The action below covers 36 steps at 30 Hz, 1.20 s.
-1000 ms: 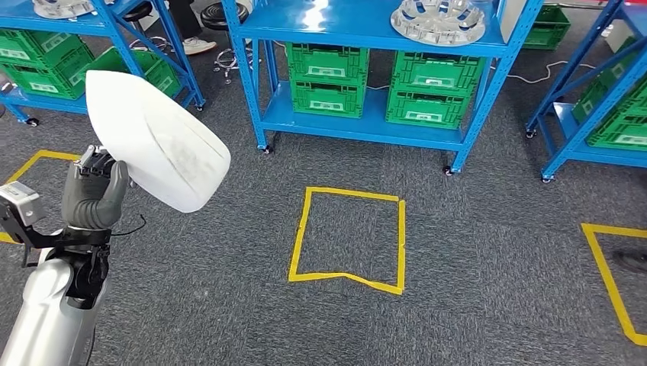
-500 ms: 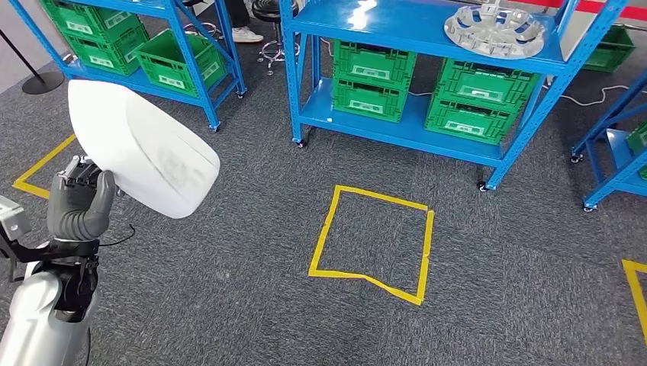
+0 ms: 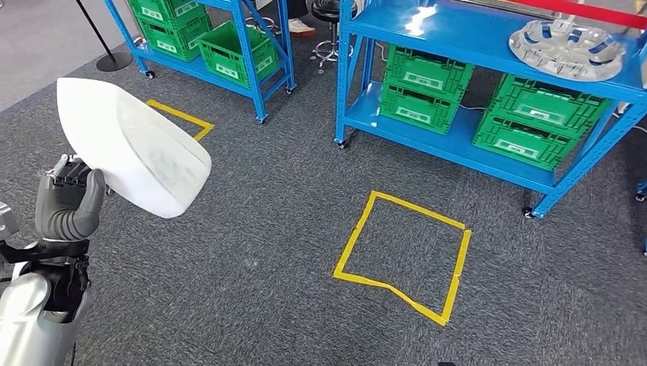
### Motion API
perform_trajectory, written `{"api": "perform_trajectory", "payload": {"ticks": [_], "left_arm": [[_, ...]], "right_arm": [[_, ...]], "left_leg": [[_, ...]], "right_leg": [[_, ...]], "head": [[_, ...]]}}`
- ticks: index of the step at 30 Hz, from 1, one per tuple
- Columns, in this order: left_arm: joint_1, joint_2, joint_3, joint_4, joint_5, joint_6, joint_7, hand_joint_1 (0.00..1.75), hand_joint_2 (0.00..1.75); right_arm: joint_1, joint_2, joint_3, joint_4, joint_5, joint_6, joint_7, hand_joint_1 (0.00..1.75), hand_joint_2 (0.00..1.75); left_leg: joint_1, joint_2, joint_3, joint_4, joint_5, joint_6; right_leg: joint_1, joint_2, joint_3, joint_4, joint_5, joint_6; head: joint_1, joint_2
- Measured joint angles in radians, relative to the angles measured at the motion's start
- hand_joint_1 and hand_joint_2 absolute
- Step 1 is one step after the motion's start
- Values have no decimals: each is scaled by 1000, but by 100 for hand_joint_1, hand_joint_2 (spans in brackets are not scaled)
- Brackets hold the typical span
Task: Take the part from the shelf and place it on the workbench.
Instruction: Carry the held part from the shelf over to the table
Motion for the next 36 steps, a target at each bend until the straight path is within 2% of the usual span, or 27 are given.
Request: {"api": "perform_trajectory", "payload": {"ticks": [1,2,4,6,7,8,9,10,12,13,15,16,17,19,21,22,23,24,25,26,28,30,31,32,33,35,36], "left_arm": [[-3,-1,-1,1,-1,0,0,175,175],[-7,-1,-1,2,-2,0,2,175,175],[-15,-7,-2,3,-6,-1,7,175,175],[-18,-18,-2,5,-14,-5,15,175,175],[-17,-22,-2,6,-18,-7,18,175,175],[-17,-26,-2,7,-20,-9,20,175,175],[-18,-29,-2,8,-22,-10,22,175,175],[-19,-31,-2,8,-22,-10,22,175,175],[-23,-36,-2,7,-23,-10,23,175,175],[-24,-38,-2,6,-23,-10,23,175,175],[-24,-40,-2,6,-24,-11,23,175,175],[-25,-41,-2,6,-26,-12,23,175,175],[-28,-43,-2,6,-29,-13,24,175,175],[-36,-51,-2,8,-36,-18,26,175,175],[-40,-61,-2,13,-42,-21,27,175,175],[-40,-66,-2,15,-44,-22,28,175,175],[-40,-69,-2,17,-46,-22,29,175,175],[-40,-71,-2,19,-48,-23,29,175,175],[-40,-74,-2,19,-50,-23,29,175,175],[-40,-77,-2,19,-53,-23,29,175,175],[-41,-81,-2,19,-58,-23,29,175,175],[-43,-83,-2,19,-61,-23,29,175,175],[-42,-83,-2,19,-63,-23,29,175,175],[-43,-83,-1,19,-64,-23,29,175,175],[-46,-82,-1,19,-65,-23,29,175,175],[-51,-83,-1,21,-66,-23,30,175,175],[-51,-85,-1,22,-66,-23,29,175,175]], "right_arm": [[-2,2,0,0,0,0,-3,0,0],[-2,3,0,0,0,1,-6,0,0],[-1,5,0,0,0,1,-7,0,0],[3,6,0,0,-1,1,-3,0,0],[3,6,0,0,-1,1,-2,0,0],[3,8,0,0,-1,1,-2,0,0],[3,9,0,0,-1,1,-2,0,0],[2,10,0,0,-1,1,-2,0,0],[1,12,0,0,-1,1,-2,0,0],[1,13,0,0,-1,1,-2,0,0],[0,13,0,0,-1,1,-2,0,0],[-1,13,0,0,-1,1,-2,0,0],[-2,14,0,0,-2,1,-2,0,0],[-2,15,0,0,-2,1,-3,0,0],[2,15,0,0,0,1,-3,0,0],[3,15,0,0,0,1,-3,0,0],[4,16,0,0,0,1,-3,0,0],[4,16,0,0,0,1,-4,0,0],[3,16,0,0,0,0,-4,0,0],[3,16,0,0,0,0,-4,0,0],[2,16,0,0,1,0,-5,0,0],[1,17,0,0,2,0,-5,0,0],[0,18,0,0,3,0,-4,0,0],[-1,19,0,0,3,0,-5,0,0],[-2,20,0,0,4,0,-5,0,0],[-1,21,-1,0,5,0,-5,0,0],[1,21,-1,0,6,0,-5,0,0]], "left_leg": [[-1,8,-4,4,-3,-6],[-2,28,-14,22,-14,-11],[-3,85,-57,116,-67,-18],[1,113,-110,232,-115,-25],[3,118,-120,256,-117,-27],[4,123,-111,242,-101,-29],[6,131,-83,193,-72,-29],[5,151,-47,123,-45,-27],[-2,183,10,17,-14,-14],[-5,189,19,-4,-13,-6],[-8,167,17,-6,-9,8],[-7,157,17,-9,-6,15],[-5,147,18,-13,-3,21],[-2,128,18,-19,1,32],[-3,105,15,-17,2,37],[-4,92,14,-16,2,38],[-5,79,13,-13,2,38],[-4,66,12,-10,2,37],[-4,54,11,-8,2,36],[-5,44,9,-4,2,32],[-4,23,4,-1,4,20],[-2,2,-2,-5,10,5],[-1,2,-5,-4,11,-1],[-2,15,-11,5,5,-6],[-3,39,-25,33,-12,-10],[-4,95,-74,140,-71,-16],[-2,109,-101,199,-97,-19]], "right_leg": [[-1,-9,3,-4,4,-8],[-2,-19,5,-9,8,-14],[-2,-39,7,-13,11,-21],[-1,-62,7,-13,10,-23],[-1,-74,7,-12,9,-23],[-1,-85,7,-12,8,-22],[-1,-95,9,-12,7,-20],[0,-106,11,-12,5,-17],[4,-124,16,-12,0,-8],[7,-132,17,-12,-1,-3],[8,-148,21,-16,-2,9],[7,-140,21,-13,-7,16],[5,-119,15,3,-19,22],[2,-63,-27,95,-70,27],[2,-41,-92,223,-121,27],[3,-38,-112,256,-124,26],[3,-37,-114,253,-107,24],[3,-33,-98,211,-75,22],[2,-19,-68,143,-38,19],[1,0,-39,80,-13,17],[1,27,-6,7,6,12],[5,14,-3,-2,6,2],[5,2,0,-5,9,-5],[4,-9,3,-10,13,-12],[3,-20,6,-14,16,-19],[4,-42,7,-17,17,-26],[5,-54,7,-17,16,-28]], "head": [[-1,0],[-3,0],[-6,0],[-8,0],[-8,0],[-8,0],[-8,0],[-8,0],[-7,0],[-6,0],[-6,0],[-6,0],[-5,0],[-4,0],[-3,0],[-3,0],[-3,0],[-3,0],[-3,0],[-3,0],[-4,0],[-4,0],[-4,0],[-6,0],[-8,0],[-12,0],[-12,0]]}}
